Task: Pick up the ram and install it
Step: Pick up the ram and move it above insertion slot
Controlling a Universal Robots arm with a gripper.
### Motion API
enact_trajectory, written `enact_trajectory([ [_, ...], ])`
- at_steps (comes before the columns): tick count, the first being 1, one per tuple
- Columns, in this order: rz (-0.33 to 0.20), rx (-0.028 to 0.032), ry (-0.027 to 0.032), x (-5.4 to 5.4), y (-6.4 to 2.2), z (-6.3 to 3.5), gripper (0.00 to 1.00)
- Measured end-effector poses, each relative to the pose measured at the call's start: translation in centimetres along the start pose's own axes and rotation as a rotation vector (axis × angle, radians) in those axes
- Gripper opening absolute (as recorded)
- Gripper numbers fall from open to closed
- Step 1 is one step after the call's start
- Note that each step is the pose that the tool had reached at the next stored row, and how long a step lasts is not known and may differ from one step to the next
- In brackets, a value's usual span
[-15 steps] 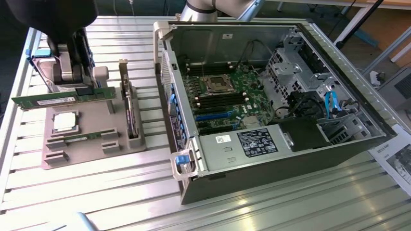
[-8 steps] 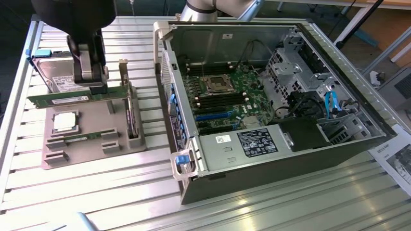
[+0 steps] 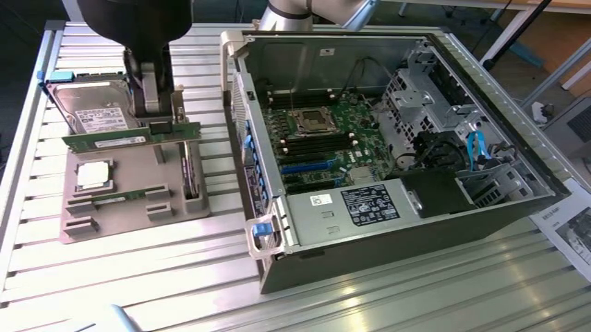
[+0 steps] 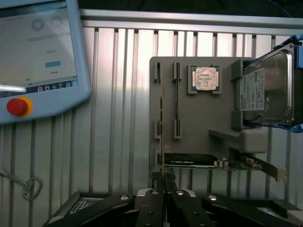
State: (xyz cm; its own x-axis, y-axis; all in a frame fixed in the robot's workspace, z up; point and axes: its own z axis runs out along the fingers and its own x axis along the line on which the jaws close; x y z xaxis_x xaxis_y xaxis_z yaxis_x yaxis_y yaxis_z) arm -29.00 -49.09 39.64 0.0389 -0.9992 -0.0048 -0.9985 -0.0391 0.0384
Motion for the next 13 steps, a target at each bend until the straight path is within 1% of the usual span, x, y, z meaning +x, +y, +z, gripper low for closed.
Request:
enact_trajectory([
  [3, 0.0, -0.0006, 0.0, 0.0, -0.79, -0.03, 0.12],
  [6, 0.0, -0.0011, 0.0, 0.1, -1.41, -0.06, 0.12],
  [7, 0.0, -0.0014, -0.0001, 0.1, -1.76, -0.07, 0.12],
  [13, 0.0, -0.0024, 0.0, 0.2, -2.93, -0.12, 0.12],
])
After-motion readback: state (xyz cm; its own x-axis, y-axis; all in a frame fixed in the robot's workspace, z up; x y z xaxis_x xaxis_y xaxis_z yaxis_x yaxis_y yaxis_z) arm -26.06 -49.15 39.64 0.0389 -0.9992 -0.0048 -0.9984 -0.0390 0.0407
